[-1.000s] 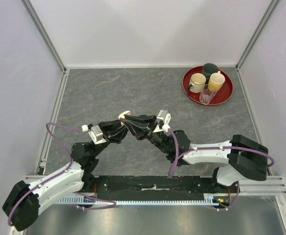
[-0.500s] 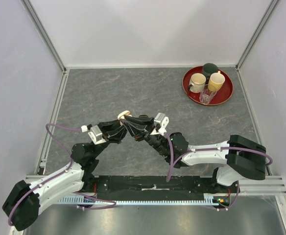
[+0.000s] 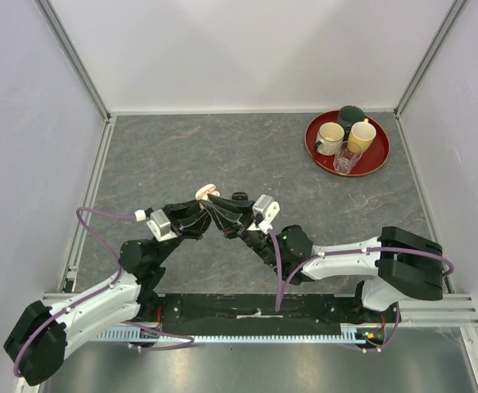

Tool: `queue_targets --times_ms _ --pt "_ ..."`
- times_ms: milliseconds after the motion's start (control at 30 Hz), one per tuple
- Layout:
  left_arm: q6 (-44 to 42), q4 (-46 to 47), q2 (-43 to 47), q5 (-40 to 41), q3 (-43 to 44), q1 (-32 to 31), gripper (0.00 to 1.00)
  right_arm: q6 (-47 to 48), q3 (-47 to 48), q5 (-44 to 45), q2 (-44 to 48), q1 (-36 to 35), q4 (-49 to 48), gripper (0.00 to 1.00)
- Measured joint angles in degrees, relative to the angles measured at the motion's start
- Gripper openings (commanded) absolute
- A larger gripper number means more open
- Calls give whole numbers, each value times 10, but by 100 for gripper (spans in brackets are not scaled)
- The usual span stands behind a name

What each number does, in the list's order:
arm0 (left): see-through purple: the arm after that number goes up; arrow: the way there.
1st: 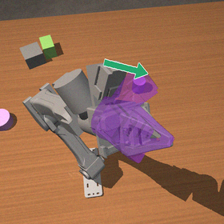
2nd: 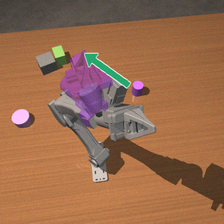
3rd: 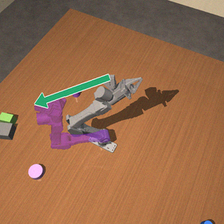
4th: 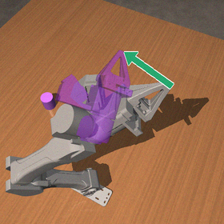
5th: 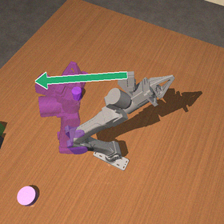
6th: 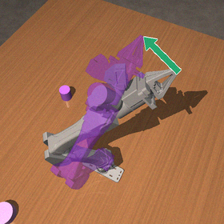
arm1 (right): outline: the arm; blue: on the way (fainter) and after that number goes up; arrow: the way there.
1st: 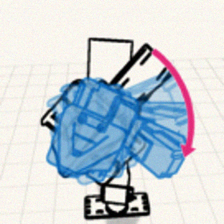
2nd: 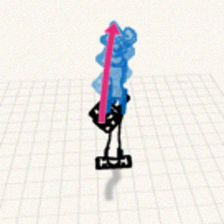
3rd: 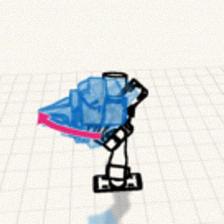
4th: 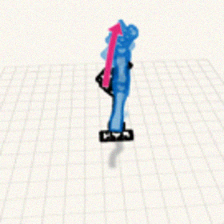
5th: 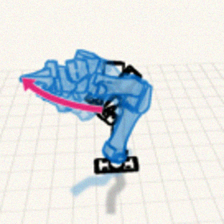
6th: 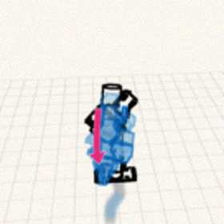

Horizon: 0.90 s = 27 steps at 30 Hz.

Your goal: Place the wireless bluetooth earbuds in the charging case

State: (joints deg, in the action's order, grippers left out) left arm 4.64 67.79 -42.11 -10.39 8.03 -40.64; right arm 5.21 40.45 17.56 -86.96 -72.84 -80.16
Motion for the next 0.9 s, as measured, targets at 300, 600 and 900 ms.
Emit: queue_targets --times_ms 300,600,900 --pt "0 1 10 0 -5 0 2 28 0 5 0 -8 0 11" --pt "0 0 14 0 -5 -1 2 37 0 5 0 -12 -2 24" --pt "0 3 17 5 -5 -1 2 42 0 5 3 -14 1 26"
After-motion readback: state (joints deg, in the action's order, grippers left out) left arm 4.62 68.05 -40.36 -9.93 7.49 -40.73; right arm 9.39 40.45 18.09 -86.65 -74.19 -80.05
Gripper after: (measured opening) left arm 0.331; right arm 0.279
